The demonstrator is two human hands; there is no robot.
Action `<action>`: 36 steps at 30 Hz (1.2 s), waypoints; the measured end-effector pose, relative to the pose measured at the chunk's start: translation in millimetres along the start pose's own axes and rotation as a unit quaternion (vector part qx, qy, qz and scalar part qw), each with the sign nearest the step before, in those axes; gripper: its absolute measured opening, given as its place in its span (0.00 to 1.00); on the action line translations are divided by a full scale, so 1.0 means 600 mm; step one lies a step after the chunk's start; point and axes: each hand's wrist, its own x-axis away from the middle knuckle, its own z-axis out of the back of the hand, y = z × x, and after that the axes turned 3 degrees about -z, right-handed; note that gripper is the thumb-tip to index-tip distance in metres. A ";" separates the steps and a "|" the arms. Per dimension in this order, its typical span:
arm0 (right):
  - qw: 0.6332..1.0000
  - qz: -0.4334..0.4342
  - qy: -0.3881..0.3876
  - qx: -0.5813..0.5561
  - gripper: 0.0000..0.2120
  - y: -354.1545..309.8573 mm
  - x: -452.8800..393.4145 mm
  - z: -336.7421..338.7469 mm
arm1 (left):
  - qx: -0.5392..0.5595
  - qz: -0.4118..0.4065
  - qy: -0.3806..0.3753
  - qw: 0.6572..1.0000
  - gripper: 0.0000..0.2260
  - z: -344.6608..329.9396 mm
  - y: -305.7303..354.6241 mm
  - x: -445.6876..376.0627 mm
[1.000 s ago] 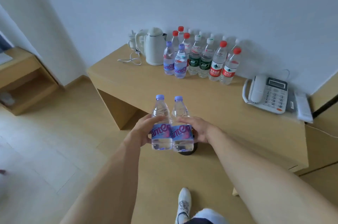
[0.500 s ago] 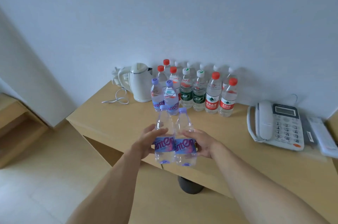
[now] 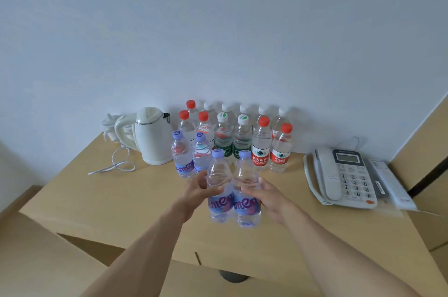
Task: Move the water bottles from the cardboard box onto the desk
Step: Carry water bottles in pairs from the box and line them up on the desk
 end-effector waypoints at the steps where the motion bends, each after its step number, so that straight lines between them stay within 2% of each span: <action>1: 1.000 0.014 0.002 0.010 0.29 -0.002 0.001 -0.001 | -0.007 -0.002 -0.013 1.000 0.17 0.007 0.000 -0.006; 6: 0.995 0.047 0.042 0.071 0.28 -0.011 -0.006 -0.007 | -0.050 -0.009 -0.064 0.997 0.27 0.043 0.002 -0.036; 11: 0.984 0.056 0.082 0.151 0.33 -0.024 -0.006 -0.013 | -0.129 -0.021 -0.062 0.990 0.27 0.068 0.000 -0.065; 22: 0.971 0.056 0.133 0.190 0.35 -0.017 -0.014 -0.018 | -0.208 -0.058 -0.076 0.973 0.31 0.065 -0.020 -0.097; 27: 0.971 0.034 0.112 0.210 0.33 -0.028 -0.021 -0.014 | -0.176 -0.037 -0.083 0.980 0.30 0.067 -0.027 -0.102; 30: 0.968 0.028 0.099 0.230 0.34 -0.038 -0.020 -0.012 | -0.198 -0.040 -0.089 0.975 0.30 0.067 -0.027 -0.102; 33: 0.962 0.035 0.105 0.249 0.35 -0.047 -0.018 -0.014 | -0.253 -0.070 -0.072 0.962 0.31 0.061 -0.024 -0.098; 36: 0.943 0.088 0.160 0.279 0.28 -0.059 -0.015 -0.028 | -0.348 -0.151 -0.004 0.925 0.37 0.053 -0.008 -0.088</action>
